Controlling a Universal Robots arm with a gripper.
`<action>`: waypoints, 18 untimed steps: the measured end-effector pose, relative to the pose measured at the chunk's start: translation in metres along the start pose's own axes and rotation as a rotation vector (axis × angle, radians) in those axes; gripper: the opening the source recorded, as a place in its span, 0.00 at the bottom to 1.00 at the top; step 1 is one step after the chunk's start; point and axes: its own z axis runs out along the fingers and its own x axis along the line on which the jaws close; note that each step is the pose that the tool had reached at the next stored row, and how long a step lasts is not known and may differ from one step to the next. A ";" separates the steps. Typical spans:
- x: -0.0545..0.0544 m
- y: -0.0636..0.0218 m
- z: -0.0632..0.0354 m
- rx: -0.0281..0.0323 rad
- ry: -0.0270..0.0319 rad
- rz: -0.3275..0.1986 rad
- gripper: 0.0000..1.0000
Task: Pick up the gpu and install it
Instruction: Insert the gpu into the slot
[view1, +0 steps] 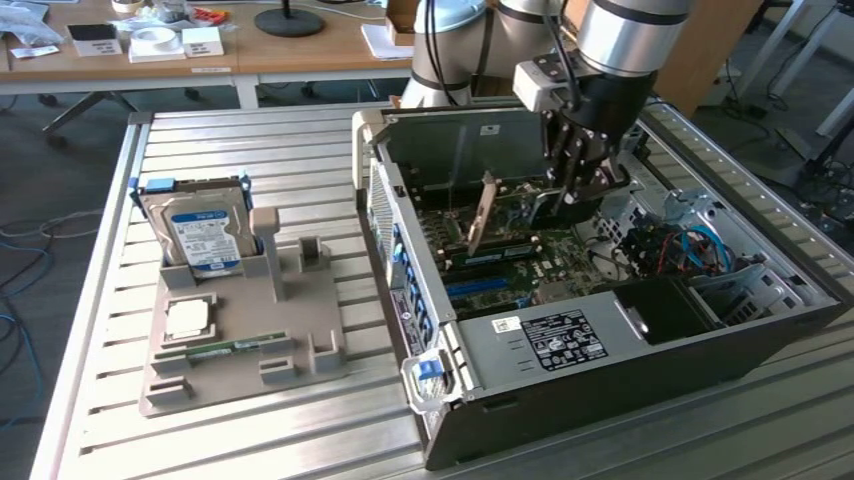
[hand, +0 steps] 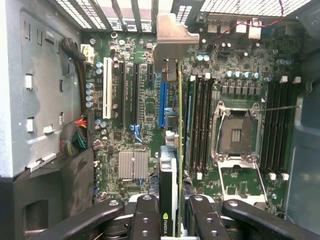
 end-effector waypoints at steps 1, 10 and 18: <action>0.000 0.0019 0.0012 0.0000 0.0000 0.000 0.27; 0.001 0.0153 0.0156 -0.0012 0.0000 0.000 0.27; 0.001 0.0167 0.0186 -0.0013 0.0006 0.015 0.27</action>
